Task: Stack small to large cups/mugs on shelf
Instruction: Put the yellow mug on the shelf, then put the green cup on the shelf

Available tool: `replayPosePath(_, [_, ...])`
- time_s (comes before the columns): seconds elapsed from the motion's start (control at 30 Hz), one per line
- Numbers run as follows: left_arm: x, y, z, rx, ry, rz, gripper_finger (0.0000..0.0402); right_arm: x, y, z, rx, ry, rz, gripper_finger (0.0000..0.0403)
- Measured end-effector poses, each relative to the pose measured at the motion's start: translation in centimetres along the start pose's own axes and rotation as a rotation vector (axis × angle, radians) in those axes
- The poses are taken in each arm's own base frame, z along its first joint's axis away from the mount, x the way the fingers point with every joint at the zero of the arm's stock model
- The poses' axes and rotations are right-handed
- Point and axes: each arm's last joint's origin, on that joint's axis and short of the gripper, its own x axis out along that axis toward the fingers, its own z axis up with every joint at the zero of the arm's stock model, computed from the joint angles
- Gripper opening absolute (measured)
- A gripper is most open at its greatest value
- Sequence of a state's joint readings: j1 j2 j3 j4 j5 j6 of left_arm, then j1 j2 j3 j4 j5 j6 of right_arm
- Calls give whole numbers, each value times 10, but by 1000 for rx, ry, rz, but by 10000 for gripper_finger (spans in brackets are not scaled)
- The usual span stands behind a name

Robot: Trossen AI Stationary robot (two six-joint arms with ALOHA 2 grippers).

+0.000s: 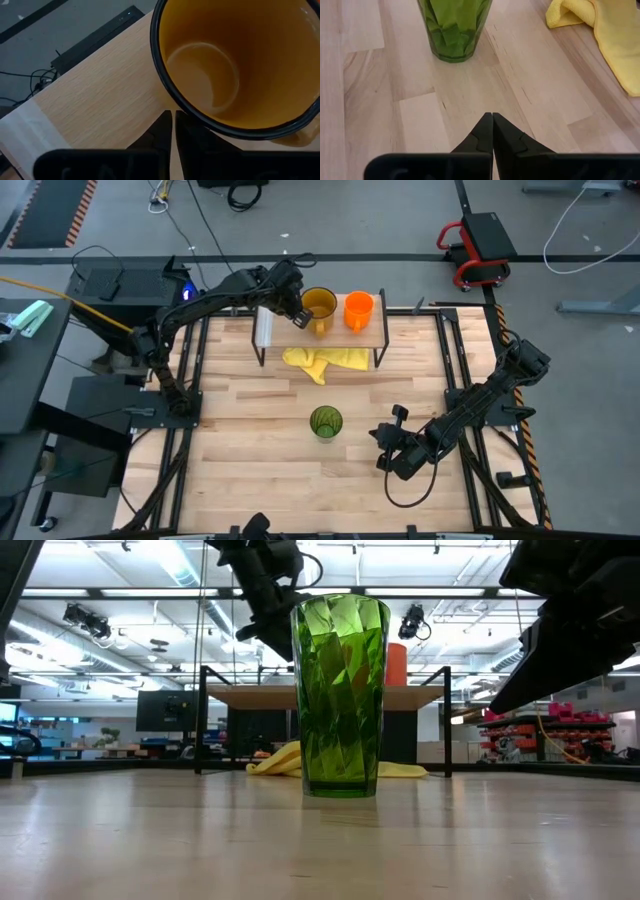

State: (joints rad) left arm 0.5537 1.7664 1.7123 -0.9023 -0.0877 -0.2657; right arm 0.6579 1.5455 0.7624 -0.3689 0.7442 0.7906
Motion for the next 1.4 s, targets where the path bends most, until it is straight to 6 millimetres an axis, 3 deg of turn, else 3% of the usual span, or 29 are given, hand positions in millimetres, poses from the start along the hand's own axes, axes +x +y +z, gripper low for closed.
replayPosePath(0.27, [0,1,-5,19,47,13,38,0,0,0,0,0,0,9])
replayPosePath(0.47, [-11,10,-25,14,268,81,36,0,0,0,2,0,0,9])
replayPosePath(0.6, [-24,5,-43,-22,417,127,29,0,0,0,7,0,0,16])
replayPosePath(0.77, [-38,-29,-63,15,493,126,23,0,0,0,25,1,-1,19])
replayPosePath(1.13, [-71,-127,-123,391,483,2,35,0,0,0,73,7,7,15])
replayPosePath(1.27, [-84,-147,-145,458,472,8,34,-1,1,-1,69,7,13,15])
replayPosePath(1.4, [-98,-151,-160,453,451,114,28,-3,3,-2,63,7,20,16])
